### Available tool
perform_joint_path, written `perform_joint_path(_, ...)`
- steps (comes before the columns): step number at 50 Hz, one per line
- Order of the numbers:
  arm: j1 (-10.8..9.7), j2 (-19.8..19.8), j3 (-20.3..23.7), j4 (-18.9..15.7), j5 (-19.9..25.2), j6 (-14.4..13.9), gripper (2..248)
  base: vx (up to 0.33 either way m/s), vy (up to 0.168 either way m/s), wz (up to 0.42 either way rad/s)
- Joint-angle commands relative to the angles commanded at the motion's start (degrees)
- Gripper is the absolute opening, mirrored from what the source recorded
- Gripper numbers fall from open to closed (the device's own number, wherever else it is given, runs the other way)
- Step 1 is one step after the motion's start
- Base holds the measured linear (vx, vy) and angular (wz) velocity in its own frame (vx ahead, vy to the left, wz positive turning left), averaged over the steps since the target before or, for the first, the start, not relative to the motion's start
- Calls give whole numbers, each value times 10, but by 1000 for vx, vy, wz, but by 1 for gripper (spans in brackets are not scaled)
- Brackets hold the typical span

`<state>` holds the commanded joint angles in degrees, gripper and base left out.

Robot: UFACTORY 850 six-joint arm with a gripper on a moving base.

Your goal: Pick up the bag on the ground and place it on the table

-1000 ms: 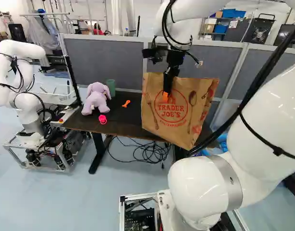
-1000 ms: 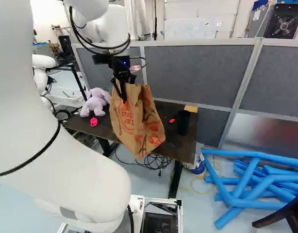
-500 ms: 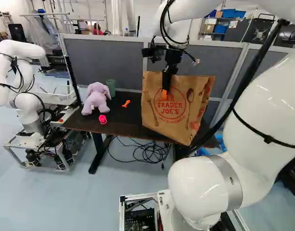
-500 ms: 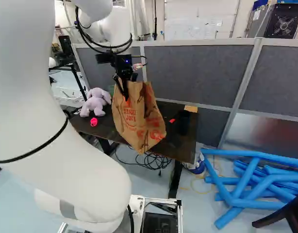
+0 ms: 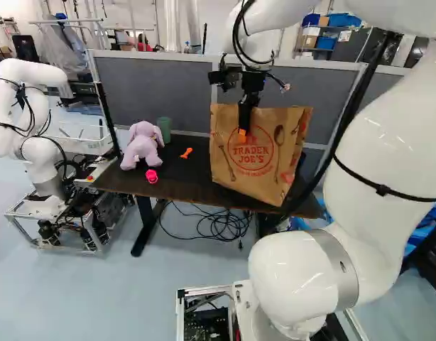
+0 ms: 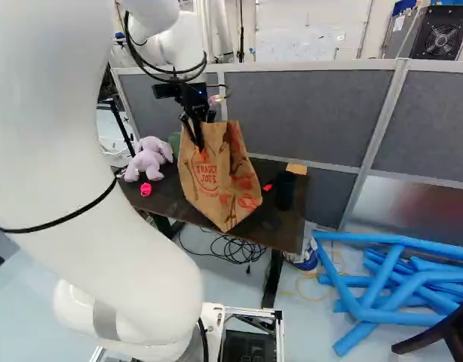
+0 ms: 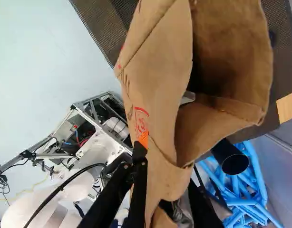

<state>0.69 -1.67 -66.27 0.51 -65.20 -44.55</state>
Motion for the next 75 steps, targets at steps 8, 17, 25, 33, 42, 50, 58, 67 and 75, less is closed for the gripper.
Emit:
perform_joint_path(8, 3, -13, -14, -9, 2, 0, 21, 0, 0, 0)
perform_joint_path(17, 7, -28, -30, -11, 4, 0, 21, 0, 0, 0)
perform_joint_path(25, 11, -42, -45, -10, 4, 0, 21, 0, 0, 0)
perform_joint_path(33, 15, -54, -59, -1, 4, 0, 21, 0, 0, 0)
perform_joint_path(42, 21, -67, -74, 13, 4, 0, 21, 0, 0, 0)
perform_joint_path(50, 26, -79, -87, 26, 4, 0, 21, 0, 0, 0)
perform_joint_path(58, 31, -90, -100, 39, 7, 0, 21, 0, 0, 0)
perform_joint_path(67, 35, -103, -115, 50, 8, 0, 21, 0, 0, 0)
perform_joint_path(75, 36, -112, -125, 53, 8, 0, 21, 0, 0, 0)
